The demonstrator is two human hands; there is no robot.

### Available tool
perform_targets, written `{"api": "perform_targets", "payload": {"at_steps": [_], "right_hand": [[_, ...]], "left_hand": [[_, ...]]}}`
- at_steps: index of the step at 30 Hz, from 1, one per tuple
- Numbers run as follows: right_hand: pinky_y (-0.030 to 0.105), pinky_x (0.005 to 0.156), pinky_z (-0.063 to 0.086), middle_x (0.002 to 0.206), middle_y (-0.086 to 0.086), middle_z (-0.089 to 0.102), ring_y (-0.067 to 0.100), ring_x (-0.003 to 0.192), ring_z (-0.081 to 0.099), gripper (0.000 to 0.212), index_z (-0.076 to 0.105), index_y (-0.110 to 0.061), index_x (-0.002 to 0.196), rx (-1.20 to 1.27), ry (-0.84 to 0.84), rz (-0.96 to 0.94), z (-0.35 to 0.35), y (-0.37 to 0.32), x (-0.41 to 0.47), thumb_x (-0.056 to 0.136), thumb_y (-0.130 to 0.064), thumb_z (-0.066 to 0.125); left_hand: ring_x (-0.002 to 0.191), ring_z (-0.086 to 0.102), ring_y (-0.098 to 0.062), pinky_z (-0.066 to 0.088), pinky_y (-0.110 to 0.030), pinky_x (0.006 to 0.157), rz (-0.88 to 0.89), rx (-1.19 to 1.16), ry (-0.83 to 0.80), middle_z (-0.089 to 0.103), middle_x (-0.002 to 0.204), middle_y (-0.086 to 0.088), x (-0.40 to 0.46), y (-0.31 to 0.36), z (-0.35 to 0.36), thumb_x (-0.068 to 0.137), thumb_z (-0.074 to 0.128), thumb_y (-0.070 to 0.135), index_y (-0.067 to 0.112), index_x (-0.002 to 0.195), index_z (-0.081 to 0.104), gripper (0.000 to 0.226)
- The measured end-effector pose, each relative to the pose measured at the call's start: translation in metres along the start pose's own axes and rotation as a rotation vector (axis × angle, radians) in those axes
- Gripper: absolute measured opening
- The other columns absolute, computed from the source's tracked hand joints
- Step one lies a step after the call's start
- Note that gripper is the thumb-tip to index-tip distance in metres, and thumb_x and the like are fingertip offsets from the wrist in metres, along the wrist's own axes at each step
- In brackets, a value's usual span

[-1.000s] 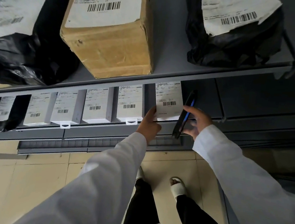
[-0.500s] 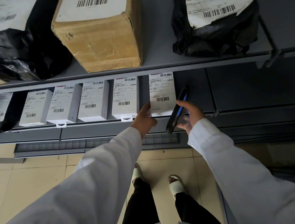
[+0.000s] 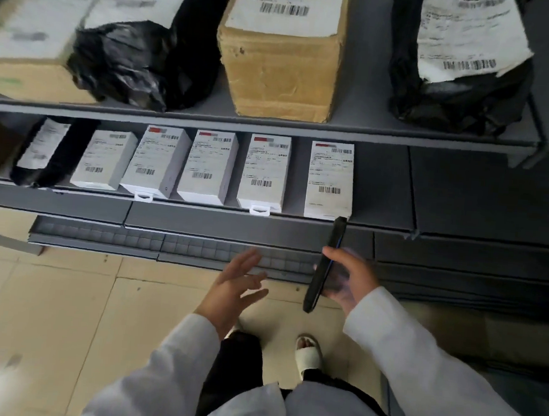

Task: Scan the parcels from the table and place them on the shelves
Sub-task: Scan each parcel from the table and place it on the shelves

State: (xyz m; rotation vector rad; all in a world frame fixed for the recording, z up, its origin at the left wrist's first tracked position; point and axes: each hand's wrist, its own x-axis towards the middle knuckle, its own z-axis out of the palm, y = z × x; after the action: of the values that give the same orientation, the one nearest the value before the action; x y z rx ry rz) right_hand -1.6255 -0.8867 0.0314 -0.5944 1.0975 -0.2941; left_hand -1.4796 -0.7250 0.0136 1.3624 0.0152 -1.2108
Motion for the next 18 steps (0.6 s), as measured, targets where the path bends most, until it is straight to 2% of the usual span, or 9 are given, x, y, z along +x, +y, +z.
{"api": "perform_targets", "payload": {"at_steps": [2, 5, 7, 9, 12, 15, 18], "right_hand": [[0.032, 0.061, 0.049, 0.074, 0.004, 0.061, 0.023, 0.075, 0.063, 0.017, 0.065, -0.021, 0.075, -0.090, -0.050, 0.017, 0.024, 0.011, -0.004, 0.087, -0.008, 0.067], [0.034, 0.062, 0.048, 0.079, 0.006, 0.065, 0.026, 0.077, 0.062, 0.014, 0.064, -0.017, 0.082, -0.197, -0.128, 0.049, 0.073, 0.025, -0.008, 0.086, -0.004, 0.067], [0.035, 0.063, 0.049, 0.080, 0.006, 0.066, 0.026, 0.075, 0.064, 0.013, 0.065, -0.018, 0.087, -0.289, -0.186, 0.067, 0.111, 0.033, -0.007, 0.085, -0.006, 0.069], [0.036, 0.063, 0.051, 0.080, 0.008, 0.066, 0.025, 0.071, 0.065, 0.009, 0.073, -0.019, 0.084, -0.385, -0.241, 0.091, 0.154, 0.042, -0.007, 0.081, -0.010, 0.073], [0.036, 0.062, 0.053, 0.080, 0.008, 0.065, 0.025, 0.072, 0.064, 0.015, 0.079, -0.028, 0.071, -0.485, -0.315, 0.115, 0.221, 0.055, -0.010, 0.072, -0.013, 0.079], [0.036, 0.061, 0.053, 0.084, 0.011, 0.067, 0.028, 0.077, 0.065, 0.022, 0.077, -0.022, 0.076, -0.543, -0.381, 0.134, 0.287, 0.070, -0.018, 0.055, -0.019, 0.084], [0.035, 0.063, 0.050, 0.071, 0.006, 0.066, 0.028, 0.075, 0.063, 0.015, 0.073, -0.020, 0.071, -0.604, -0.479, 0.171, 0.350, 0.089, -0.020, 0.069, -0.006, 0.077]], "left_hand": [[0.118, 0.062, -0.030, 0.055, -0.044, 0.094, -0.016, -0.070, 0.039, 0.060, 0.134, -0.005, -0.016, -0.002, -0.025, 0.071, 0.061, 0.002, 0.022, 0.126, 0.062, 0.059], [0.112, 0.066, -0.031, 0.058, -0.041, 0.085, -0.012, -0.165, 0.128, 0.065, 0.128, -0.010, -0.028, 0.008, -0.062, 0.070, 0.060, 0.000, 0.019, 0.122, 0.067, 0.055], [0.112, 0.065, -0.035, 0.060, -0.041, 0.082, 0.024, -0.234, 0.204, 0.066, 0.125, -0.015, -0.032, 0.025, -0.086, 0.076, 0.060, -0.007, 0.013, 0.122, 0.065, 0.051], [0.112, 0.064, -0.037, 0.059, -0.042, 0.086, 0.084, -0.291, 0.286, 0.068, 0.120, -0.016, -0.038, 0.047, -0.112, 0.087, 0.052, -0.012, 0.007, 0.124, 0.062, 0.043], [0.105, 0.065, -0.033, 0.056, -0.043, 0.089, 0.163, -0.336, 0.379, 0.069, 0.115, -0.016, -0.050, 0.081, -0.155, 0.092, 0.048, -0.008, 0.006, 0.123, 0.063, 0.038], [0.099, 0.067, -0.028, 0.058, -0.039, 0.084, 0.181, -0.365, 0.457, 0.070, 0.111, -0.015, -0.067, 0.109, -0.202, 0.092, 0.056, 0.001, 0.009, 0.118, 0.067, 0.029], [0.092, 0.070, -0.024, 0.059, -0.034, 0.076, 0.204, -0.408, 0.549, 0.072, 0.103, -0.011, -0.084, 0.132, -0.256, 0.085, 0.067, 0.009, 0.013, 0.108, 0.071, 0.023]]}}
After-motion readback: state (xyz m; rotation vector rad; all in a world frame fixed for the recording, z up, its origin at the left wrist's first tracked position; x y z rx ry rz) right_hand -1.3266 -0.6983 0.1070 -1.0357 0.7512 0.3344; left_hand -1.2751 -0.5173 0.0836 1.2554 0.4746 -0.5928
